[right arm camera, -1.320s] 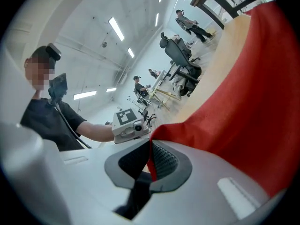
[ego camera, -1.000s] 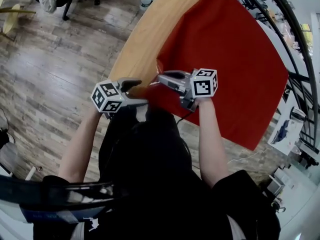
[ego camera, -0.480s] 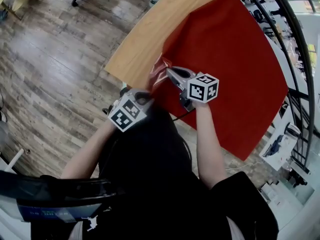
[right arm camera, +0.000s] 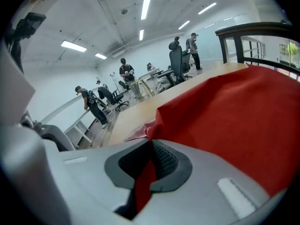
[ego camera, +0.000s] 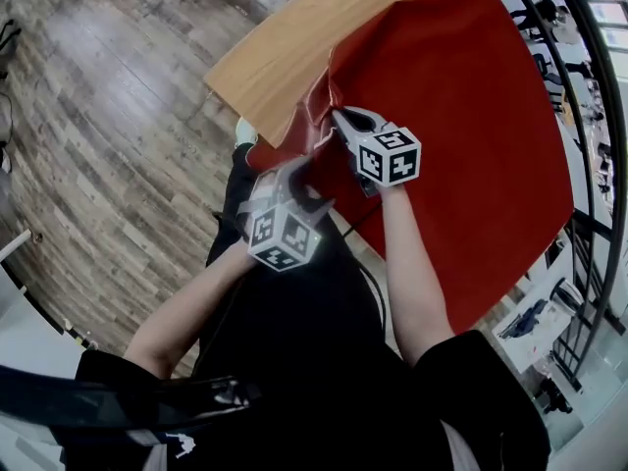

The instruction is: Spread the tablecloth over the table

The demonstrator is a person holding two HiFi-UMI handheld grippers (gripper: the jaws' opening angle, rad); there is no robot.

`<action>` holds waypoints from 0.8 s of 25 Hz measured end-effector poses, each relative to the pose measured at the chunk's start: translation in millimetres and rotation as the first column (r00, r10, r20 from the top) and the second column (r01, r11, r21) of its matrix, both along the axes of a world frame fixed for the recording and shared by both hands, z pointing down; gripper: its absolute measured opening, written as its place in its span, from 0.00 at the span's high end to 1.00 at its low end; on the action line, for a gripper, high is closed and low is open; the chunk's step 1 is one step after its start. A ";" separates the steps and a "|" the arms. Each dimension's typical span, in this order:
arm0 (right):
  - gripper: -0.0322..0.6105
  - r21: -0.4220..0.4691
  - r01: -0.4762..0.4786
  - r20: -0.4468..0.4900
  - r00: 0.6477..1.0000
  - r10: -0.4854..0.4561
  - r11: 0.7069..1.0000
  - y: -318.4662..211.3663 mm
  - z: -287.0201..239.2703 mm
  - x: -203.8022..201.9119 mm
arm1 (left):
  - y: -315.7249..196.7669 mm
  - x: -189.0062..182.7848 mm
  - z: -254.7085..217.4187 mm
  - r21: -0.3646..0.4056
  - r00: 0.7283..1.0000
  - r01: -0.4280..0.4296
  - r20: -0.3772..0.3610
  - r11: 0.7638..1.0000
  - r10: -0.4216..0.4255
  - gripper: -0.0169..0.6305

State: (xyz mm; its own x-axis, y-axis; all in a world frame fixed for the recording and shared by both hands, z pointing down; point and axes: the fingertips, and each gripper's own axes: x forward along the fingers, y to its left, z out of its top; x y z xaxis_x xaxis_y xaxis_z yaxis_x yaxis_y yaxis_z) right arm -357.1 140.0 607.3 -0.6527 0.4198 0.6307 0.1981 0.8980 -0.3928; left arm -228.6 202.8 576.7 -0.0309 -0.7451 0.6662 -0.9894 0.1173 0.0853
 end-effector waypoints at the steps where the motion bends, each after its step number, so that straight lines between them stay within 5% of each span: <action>1: 0.92 -0.008 -0.018 0.023 1.000 0.018 1.000 -5.1 -4.0 1.5 | 6.7 -1.0 4.5 -0.004 0.999 0.049 -0.012 0.999 -0.049 0.44; 5: 0.92 0.005 -0.021 0.046 0.999 0.020 1.000 -18.2 -10.7 11.1 | 16.4 17.8 29.2 -0.043 0.986 0.089 -0.140 0.995 -0.095 0.54; 12: 0.90 0.169 0.100 -0.031 0.995 -0.096 0.981 -21.5 12.9 42.3 | -14.3 81.4 29.5 -0.007 0.993 -0.091 -0.083 0.996 0.090 0.53; 16: 0.91 0.212 0.141 -0.062 0.990 -0.130 0.967 -20.6 25.0 52.8 | 6.8 21.0 1.8 0.082 0.995 0.094 0.033 0.992 -0.097 0.67; 18: 0.91 0.210 0.132 -0.049 0.991 -0.124 0.969 -19.2 21.7 54.4 | 19.3 -13.7 8.7 0.062 0.990 0.138 0.004 0.989 -0.138 0.53; 20: 0.91 0.194 0.108 -0.044 0.994 -0.101 0.975 -20.6 17.5 53.0 | 24.1 -34.4 20.1 0.025 0.998 0.066 -0.017 0.997 -0.066 0.46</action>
